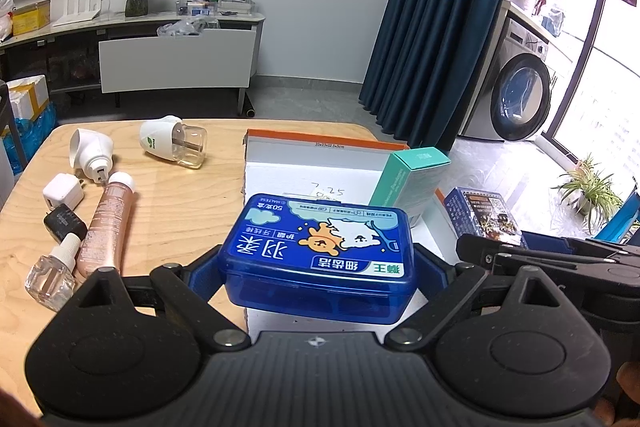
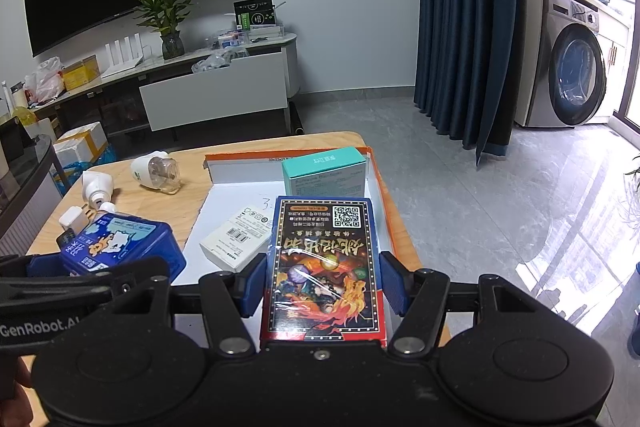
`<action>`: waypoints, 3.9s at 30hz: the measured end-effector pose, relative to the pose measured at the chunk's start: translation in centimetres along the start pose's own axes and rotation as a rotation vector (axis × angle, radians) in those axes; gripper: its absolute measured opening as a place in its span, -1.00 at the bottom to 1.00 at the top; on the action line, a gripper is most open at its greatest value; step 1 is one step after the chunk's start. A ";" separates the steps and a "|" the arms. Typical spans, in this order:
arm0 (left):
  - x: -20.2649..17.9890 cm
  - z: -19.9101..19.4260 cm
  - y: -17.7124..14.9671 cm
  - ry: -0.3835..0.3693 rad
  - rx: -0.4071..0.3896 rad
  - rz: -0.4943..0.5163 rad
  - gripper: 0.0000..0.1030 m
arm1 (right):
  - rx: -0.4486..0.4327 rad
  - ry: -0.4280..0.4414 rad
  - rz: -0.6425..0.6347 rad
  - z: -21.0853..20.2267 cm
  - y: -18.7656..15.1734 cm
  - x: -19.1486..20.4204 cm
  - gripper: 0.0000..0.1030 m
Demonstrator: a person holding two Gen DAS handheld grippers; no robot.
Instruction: Organize rigid objects
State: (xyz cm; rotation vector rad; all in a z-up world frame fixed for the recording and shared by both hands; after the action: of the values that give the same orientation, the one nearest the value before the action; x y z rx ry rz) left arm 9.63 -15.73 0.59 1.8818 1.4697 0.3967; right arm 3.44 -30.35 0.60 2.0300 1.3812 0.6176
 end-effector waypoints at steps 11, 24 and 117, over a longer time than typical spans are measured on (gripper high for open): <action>0.4 1.5 0.6 0.017 0.016 0.000 0.86 | 0.016 -0.001 -0.011 2.3 1.3 -0.5 0.38; 0.4 3.9 2.3 0.027 0.030 0.011 0.86 | 0.037 0.011 -0.074 8.8 7.1 -0.1 0.40; 20.0 -0.8 -3.6 0.223 0.063 -0.087 0.00 | 0.213 0.241 -0.267 7.4 -0.1 20.9 0.59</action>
State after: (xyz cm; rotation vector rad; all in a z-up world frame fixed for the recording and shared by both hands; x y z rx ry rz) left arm 12.64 3.60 -4.89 1.8621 1.7221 0.5387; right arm 15.67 -12.34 -3.80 1.9284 1.8948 0.6333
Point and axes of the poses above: each gripper's, at about its wrist camera, not at the fingertips, and z roughly the way its jaws point, x to its left, y to its top, the point moved 4 cm from there along z, roughly the way its jaws point, and after that the axes turned 9 degrees about x, right-handed, at the moved point
